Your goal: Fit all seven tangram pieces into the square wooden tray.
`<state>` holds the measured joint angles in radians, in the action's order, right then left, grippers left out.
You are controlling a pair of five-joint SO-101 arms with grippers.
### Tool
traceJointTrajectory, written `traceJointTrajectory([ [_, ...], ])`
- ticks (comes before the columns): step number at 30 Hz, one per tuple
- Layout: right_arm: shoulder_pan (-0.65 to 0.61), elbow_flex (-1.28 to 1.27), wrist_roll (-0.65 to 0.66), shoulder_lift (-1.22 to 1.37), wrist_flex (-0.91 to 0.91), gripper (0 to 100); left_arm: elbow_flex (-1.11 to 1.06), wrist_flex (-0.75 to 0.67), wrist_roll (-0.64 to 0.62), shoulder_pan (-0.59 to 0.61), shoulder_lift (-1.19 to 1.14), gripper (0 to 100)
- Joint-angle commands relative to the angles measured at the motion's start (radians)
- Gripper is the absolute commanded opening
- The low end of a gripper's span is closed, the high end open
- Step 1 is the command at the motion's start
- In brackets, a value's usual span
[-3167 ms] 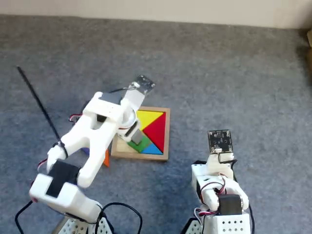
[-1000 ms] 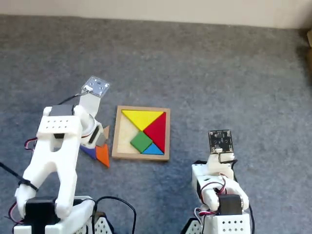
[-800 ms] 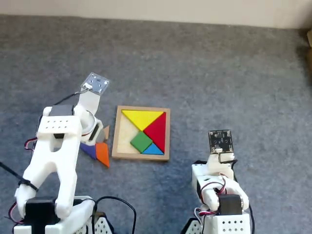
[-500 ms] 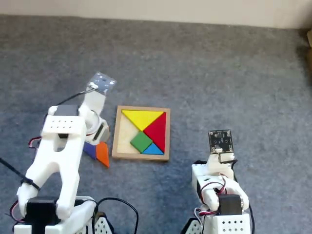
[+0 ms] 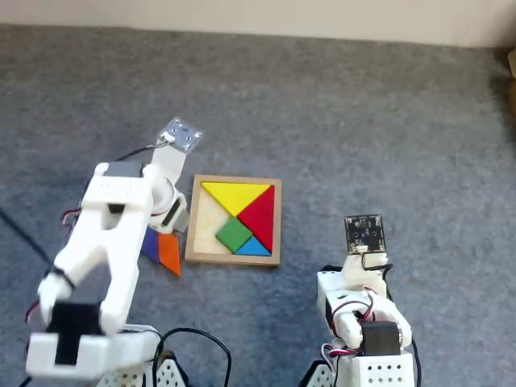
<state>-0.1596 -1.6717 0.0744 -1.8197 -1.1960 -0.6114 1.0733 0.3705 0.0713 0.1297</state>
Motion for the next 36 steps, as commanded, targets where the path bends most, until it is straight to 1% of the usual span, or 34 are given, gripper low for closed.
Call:
traceJointTrajectory([
  [1,0.015,-0.11,-0.005,-0.005,-0.002,0.5,0.131,-0.005,0.011,-0.012,-0.151,21],
  [7,0.015,-0.11,-0.005,-0.005,-0.002,0.5,0.222,-0.005,0.012,-0.008,-0.321,21],
  [9,0.015,-0.11,-0.005,-0.005,-0.002,0.5,0.228,-0.003,0.012,-0.008,-0.352,18],
  [13,0.015,-0.11,-0.005,-0.005,-0.002,0.5,0.222,-0.003,0.012,-0.013,-0.346,12],
  [16,0.015,-0.11,-0.005,-0.005,-0.002,0.5,0.22,0.005,0.008,-0.015,-0.332,12],
  [21,0.015,-0.11,-0.005,-0.005,-0.002,0.5,0.249,0.078,0.003,-0.016,-0.283,12],
  [27,0.015,-0.11,-0.005,-0.005,-0.002,0.5,0.283,0.141,-0.097,-0.021,-0.209,12],
  [31,0.015,-0.11,-0.005,-0.005,-0.002,0.5,0.282,0.169,-0.158,-0.056,-0.162,11],
  [36,0.015,-0.11,-0.005,-0.005,-0.002,0.5,0.282,0.176,-0.226,-0.107,-0.124,3],
])
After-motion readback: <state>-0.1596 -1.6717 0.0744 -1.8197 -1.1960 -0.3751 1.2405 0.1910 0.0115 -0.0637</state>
